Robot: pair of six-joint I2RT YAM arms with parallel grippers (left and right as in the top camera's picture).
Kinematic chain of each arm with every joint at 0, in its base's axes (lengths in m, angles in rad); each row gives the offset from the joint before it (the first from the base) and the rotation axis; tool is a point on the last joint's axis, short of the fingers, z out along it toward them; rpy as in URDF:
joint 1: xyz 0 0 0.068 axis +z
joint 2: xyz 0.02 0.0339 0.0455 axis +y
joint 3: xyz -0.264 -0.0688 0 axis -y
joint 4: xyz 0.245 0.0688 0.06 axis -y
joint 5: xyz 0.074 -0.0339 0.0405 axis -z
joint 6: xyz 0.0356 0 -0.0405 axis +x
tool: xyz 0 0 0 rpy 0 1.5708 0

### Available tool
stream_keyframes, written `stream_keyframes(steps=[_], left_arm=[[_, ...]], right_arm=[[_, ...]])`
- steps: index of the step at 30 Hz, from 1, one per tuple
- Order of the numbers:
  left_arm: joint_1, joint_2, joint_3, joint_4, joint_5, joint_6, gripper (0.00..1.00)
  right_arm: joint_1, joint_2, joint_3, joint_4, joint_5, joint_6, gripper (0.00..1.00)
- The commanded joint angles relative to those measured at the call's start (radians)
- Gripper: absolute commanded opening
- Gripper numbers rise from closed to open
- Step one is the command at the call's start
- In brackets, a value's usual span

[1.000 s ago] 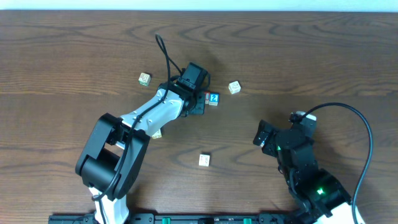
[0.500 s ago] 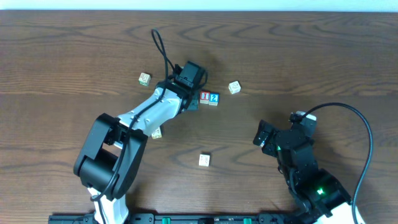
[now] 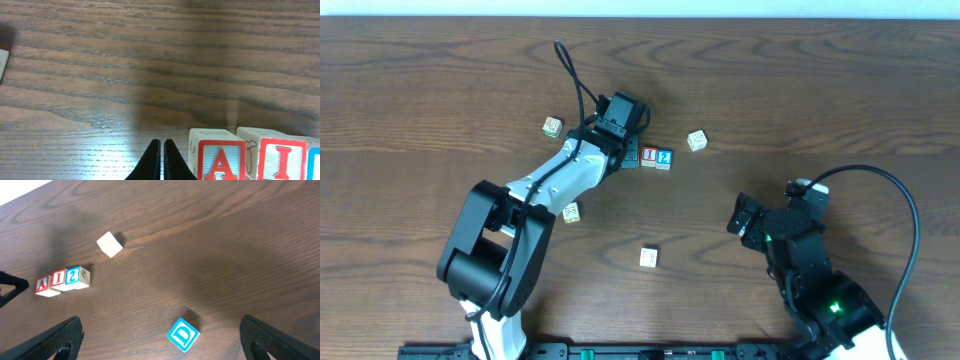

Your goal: Spell out Ai2

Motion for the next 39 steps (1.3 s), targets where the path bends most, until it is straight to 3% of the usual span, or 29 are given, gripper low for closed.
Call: stream_keyframes(steps=[1,39], left_arm=[[0.003,0.035,0.023,0.0,0.017,-0.006,0.06],[0.003,0.058,0.023,0.052,0.078,-0.029,0.06]], right_arm=[[0.01,-0.001,-0.002,-0.001,0.01,0.01,0.99],[0.01,-0.001,-0.002,-0.001,0.01,0.01,0.99]])
